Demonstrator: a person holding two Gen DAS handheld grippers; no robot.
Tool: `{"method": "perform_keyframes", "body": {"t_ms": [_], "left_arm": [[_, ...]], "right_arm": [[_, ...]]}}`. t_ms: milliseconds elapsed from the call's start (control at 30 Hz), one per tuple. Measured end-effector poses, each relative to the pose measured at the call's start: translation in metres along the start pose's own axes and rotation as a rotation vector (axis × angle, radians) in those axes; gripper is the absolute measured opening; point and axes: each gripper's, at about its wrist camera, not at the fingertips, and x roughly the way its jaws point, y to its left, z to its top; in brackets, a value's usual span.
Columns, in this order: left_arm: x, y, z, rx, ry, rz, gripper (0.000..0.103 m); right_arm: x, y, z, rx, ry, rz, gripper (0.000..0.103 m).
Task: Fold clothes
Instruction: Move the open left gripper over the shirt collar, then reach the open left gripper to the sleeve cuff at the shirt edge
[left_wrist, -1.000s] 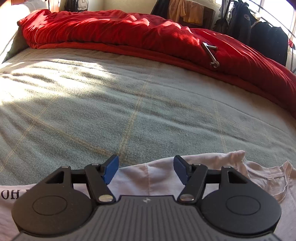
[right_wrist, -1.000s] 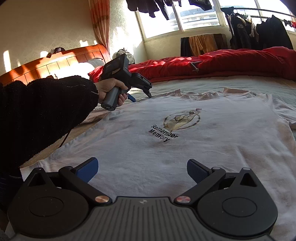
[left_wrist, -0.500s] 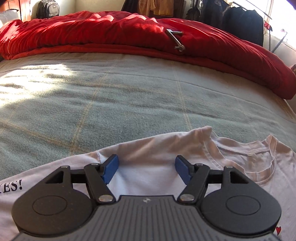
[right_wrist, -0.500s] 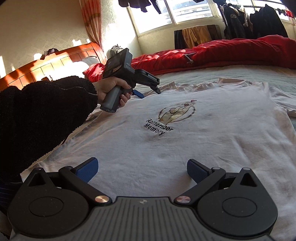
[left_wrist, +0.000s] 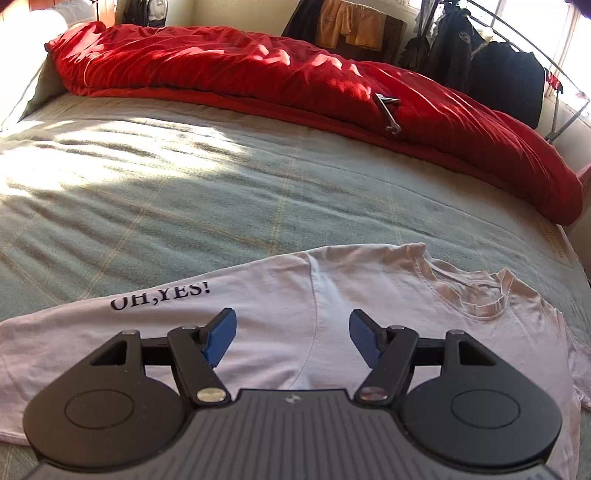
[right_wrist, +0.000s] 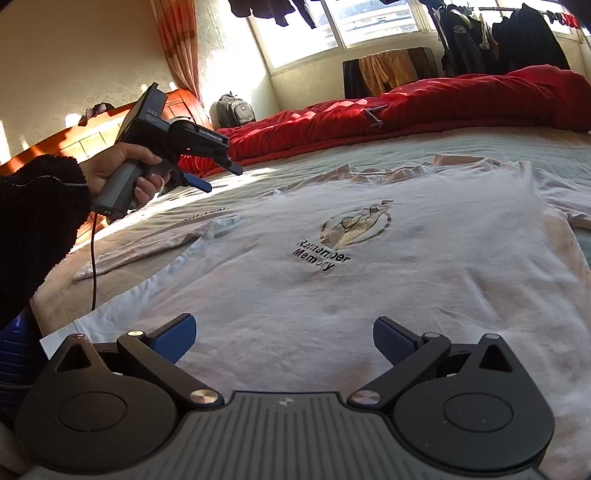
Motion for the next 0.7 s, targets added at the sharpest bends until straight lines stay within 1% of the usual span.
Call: {"method": "perform_keyframes", "body": {"t_ms": [67, 133, 233, 300, 367, 400, 433, 500, 567, 633, 700], "left_arm": [[-0.007, 0.023, -0.010, -0.057, 0.008, 0.006, 0.068], [-0.009, 0.045, -0.023, -0.126, 0.020, -0.012, 0.068], [-0.006, 0.066, -0.042, -0.188, 0.029, -0.037, 0.068], [-0.003, 0.074, -0.051, -0.213, 0.028, -0.052, 0.068], [0.002, 0.081, -0.058, -0.237, 0.037, -0.050, 0.068], [0.005, 0.087, -0.063, -0.259, 0.062, -0.052, 0.068], [0.005, 0.090, -0.067, -0.260, 0.073, -0.067, 0.067], [-0.005, 0.095, -0.070, -0.234, 0.080, -0.095, 0.068], [-0.021, 0.107, -0.069, -0.253, 0.052, -0.102, 0.068], [-0.038, 0.125, -0.065, -0.273, -0.007, -0.070, 0.069], [-0.051, 0.155, -0.062, -0.344, -0.048, 0.008, 0.070]], "right_arm": [[0.003, 0.001, -0.002, 0.001, 0.010, -0.008, 0.103], [0.005, 0.003, -0.004, -0.001, 0.014, -0.013, 0.103], [0.008, 0.006, -0.005, -0.012, 0.015, -0.024, 0.103], [0.009, 0.008, -0.006, -0.019, 0.011, -0.029, 0.103], [0.012, 0.009, -0.006, -0.027, 0.017, -0.032, 0.103], [0.013, 0.010, -0.007, -0.036, 0.018, -0.037, 0.103], [0.014, 0.011, -0.007, -0.045, 0.020, -0.041, 0.103], [0.016, 0.013, -0.008, -0.061, 0.024, -0.050, 0.103], [0.016, 0.014, -0.008, -0.068, 0.025, -0.050, 0.103], [0.016, 0.014, -0.008, -0.066, 0.025, -0.046, 0.103], [0.015, 0.012, -0.007, -0.054, 0.025, -0.040, 0.103]]}}
